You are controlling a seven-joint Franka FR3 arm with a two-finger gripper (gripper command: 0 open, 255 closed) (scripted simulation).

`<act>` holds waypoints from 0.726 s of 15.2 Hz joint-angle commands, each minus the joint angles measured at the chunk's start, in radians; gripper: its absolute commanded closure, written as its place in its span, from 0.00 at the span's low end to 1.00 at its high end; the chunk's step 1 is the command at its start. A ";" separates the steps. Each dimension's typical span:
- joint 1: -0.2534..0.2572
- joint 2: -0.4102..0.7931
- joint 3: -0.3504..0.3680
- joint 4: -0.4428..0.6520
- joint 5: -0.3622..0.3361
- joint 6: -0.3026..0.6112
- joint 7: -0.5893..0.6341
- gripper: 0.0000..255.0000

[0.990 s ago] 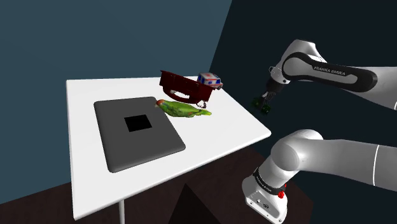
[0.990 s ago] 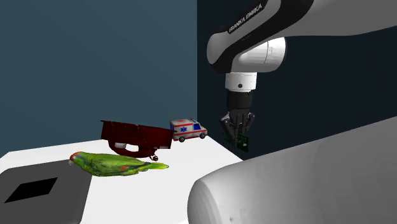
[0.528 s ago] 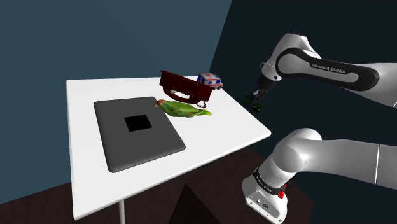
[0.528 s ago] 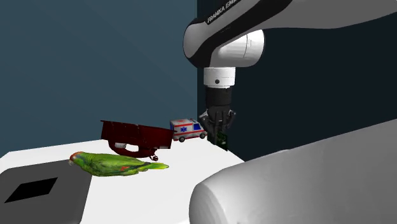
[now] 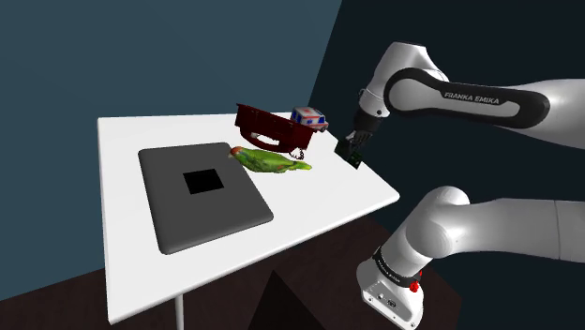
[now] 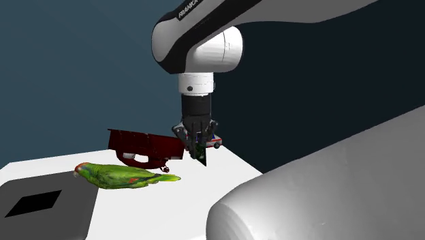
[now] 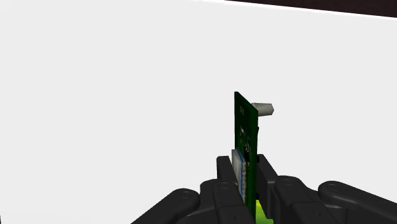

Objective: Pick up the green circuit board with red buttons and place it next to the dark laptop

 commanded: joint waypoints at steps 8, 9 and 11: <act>0.112 0.210 0.187 0.130 0.126 0.078 0.210 1.00; 0.120 0.237 0.206 0.150 0.135 0.086 0.232 1.00; 0.133 0.293 0.244 0.193 0.150 0.100 0.275 1.00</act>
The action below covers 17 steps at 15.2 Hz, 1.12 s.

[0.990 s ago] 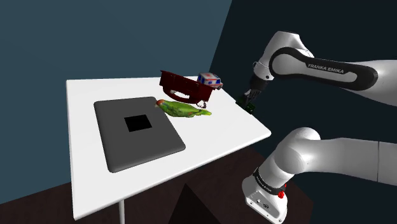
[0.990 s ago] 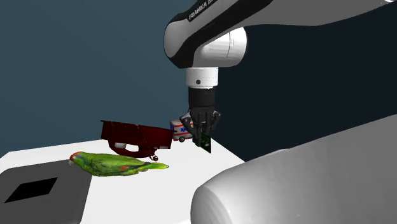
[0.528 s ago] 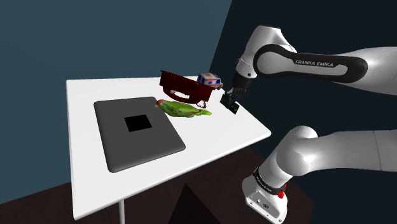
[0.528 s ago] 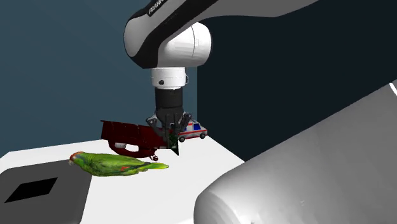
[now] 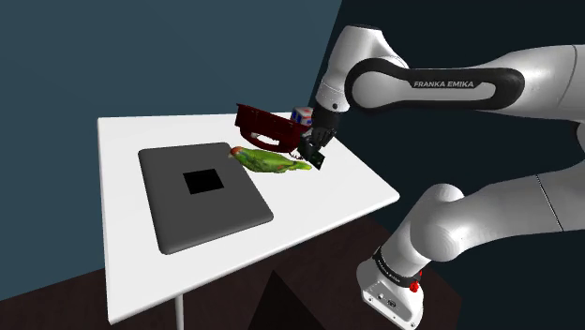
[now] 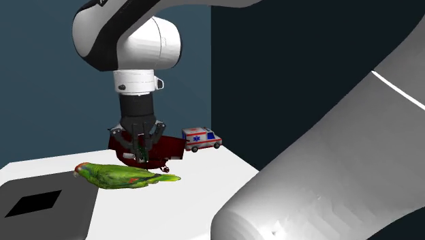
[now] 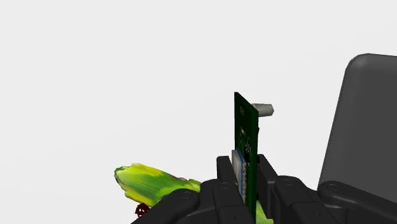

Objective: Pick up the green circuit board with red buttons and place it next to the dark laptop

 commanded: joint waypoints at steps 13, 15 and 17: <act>0.009 0.107 0.040 -0.093 0.015 0.201 0.033 1.00; 0.009 0.122 0.043 -0.110 0.015 0.233 0.034 1.00; 0.008 0.138 0.045 -0.127 0.015 0.265 0.035 1.00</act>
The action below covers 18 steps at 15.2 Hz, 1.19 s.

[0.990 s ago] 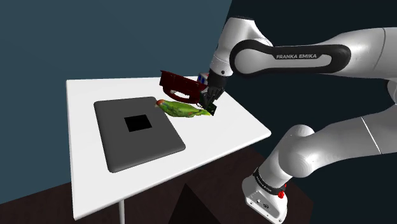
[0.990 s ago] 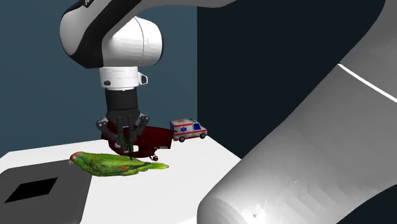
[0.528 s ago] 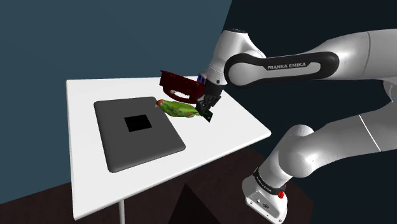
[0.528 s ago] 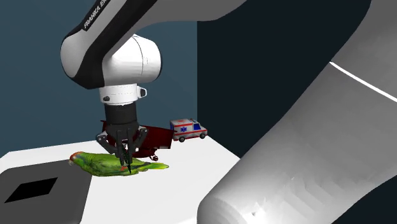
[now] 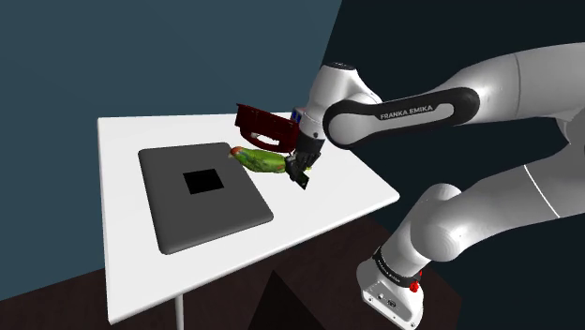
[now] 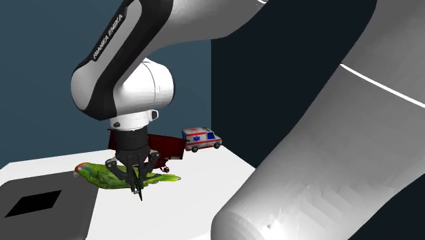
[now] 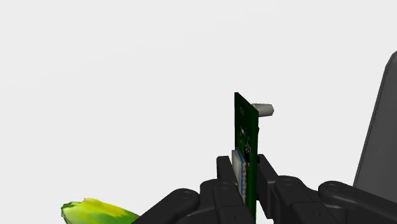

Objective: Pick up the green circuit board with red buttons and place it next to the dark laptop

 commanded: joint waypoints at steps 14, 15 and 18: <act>-0.001 0.047 0.009 -0.049 0.000 0.096 0.004 0.00; -0.001 0.047 0.009 -0.049 0.000 0.096 0.004 0.00; -0.001 0.047 0.009 -0.049 0.000 0.096 0.004 0.00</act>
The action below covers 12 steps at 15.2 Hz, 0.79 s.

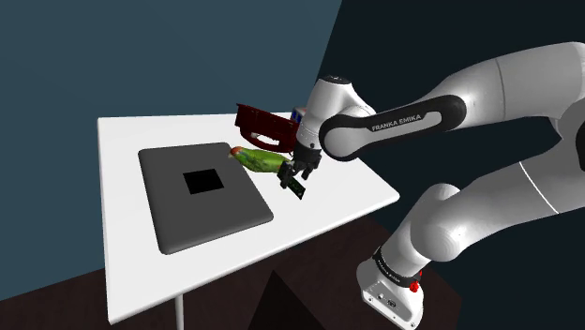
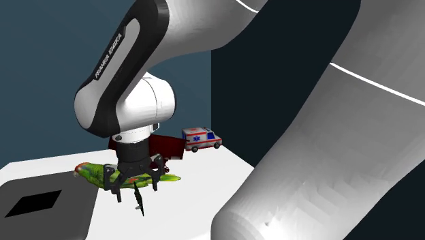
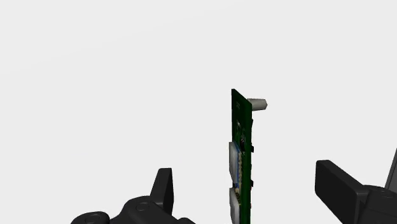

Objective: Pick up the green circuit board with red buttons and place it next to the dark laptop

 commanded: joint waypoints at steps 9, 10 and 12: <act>0.004 -0.085 -0.013 0.072 0.001 -0.157 -0.005 0.00; 0.004 -0.085 -0.013 0.072 0.001 -0.157 -0.005 0.00; 0.004 -0.085 -0.013 0.072 0.001 -0.157 -0.005 0.00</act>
